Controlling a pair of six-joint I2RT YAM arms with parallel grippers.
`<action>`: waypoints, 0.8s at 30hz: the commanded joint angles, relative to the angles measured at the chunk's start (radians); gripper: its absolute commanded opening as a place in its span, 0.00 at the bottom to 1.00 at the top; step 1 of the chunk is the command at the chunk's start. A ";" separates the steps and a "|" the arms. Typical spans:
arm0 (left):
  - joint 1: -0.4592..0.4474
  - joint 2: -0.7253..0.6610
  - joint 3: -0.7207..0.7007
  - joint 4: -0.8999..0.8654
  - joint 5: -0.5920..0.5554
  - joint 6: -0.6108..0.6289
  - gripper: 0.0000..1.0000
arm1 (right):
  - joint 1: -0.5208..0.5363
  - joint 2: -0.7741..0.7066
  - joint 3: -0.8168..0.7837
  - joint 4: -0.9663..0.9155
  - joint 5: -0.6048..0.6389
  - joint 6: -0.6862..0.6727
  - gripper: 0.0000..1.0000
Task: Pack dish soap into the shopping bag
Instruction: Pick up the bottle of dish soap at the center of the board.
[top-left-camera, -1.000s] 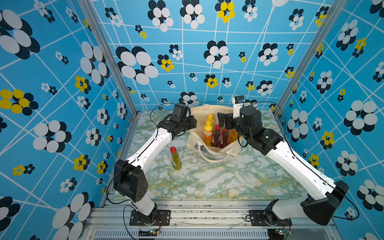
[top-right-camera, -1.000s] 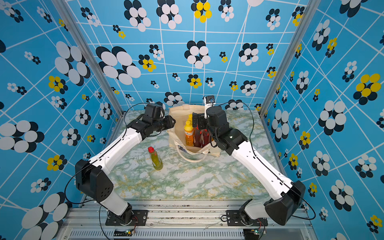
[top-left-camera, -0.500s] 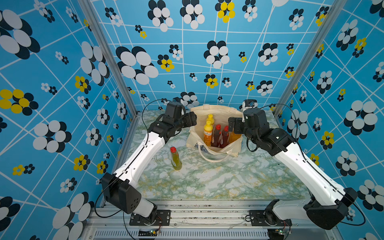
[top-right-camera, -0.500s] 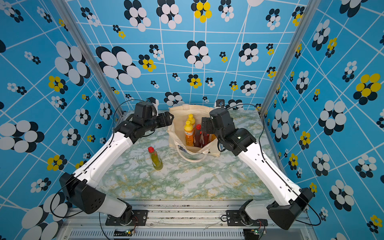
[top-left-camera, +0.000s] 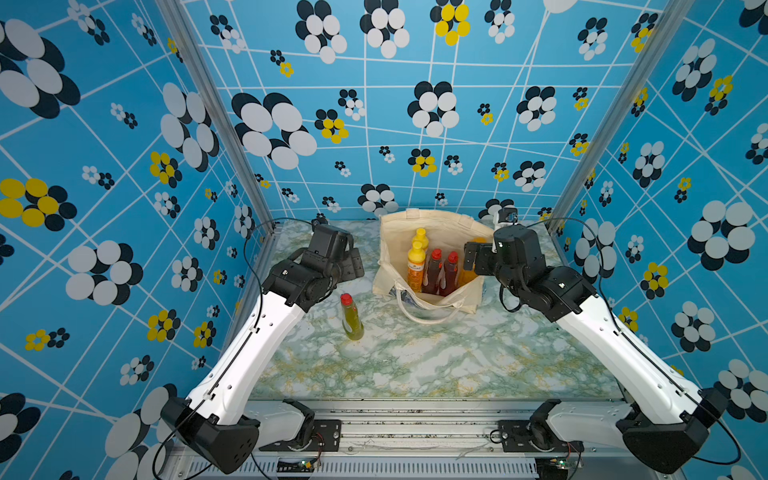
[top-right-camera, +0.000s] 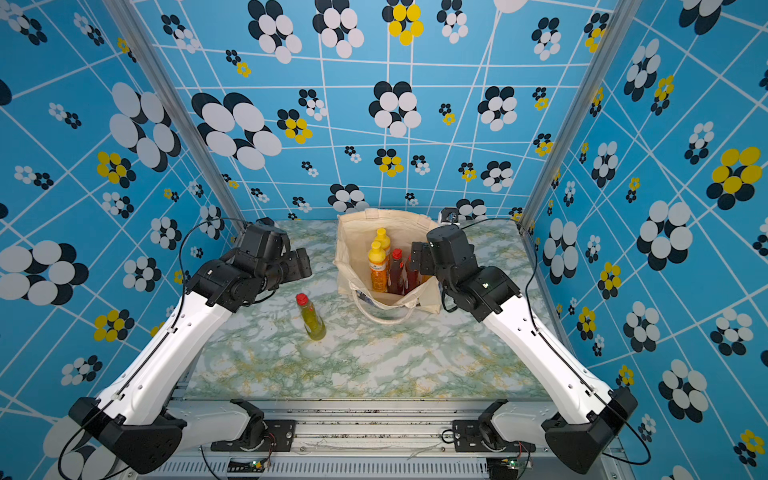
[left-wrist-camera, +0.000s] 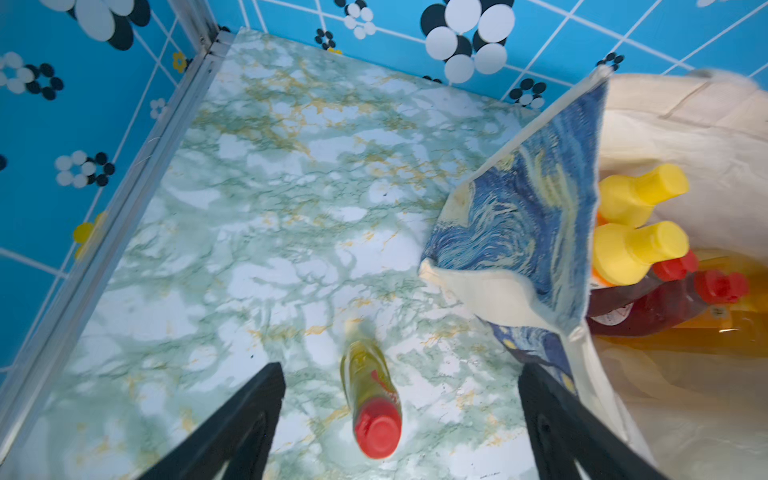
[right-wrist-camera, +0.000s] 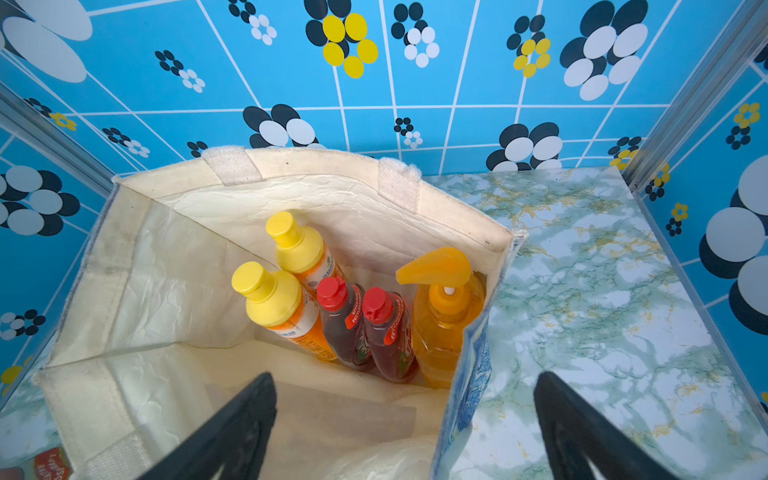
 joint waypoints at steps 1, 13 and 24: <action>-0.024 -0.024 -0.045 -0.148 -0.092 -0.071 0.93 | -0.010 -0.023 -0.020 0.048 0.015 0.005 0.99; -0.056 0.080 -0.156 -0.034 0.066 -0.082 0.91 | -0.011 -0.050 -0.077 0.119 -0.010 -0.001 0.99; -0.056 0.137 -0.214 -0.046 0.060 -0.098 0.86 | -0.013 -0.070 -0.113 0.173 -0.038 -0.004 0.99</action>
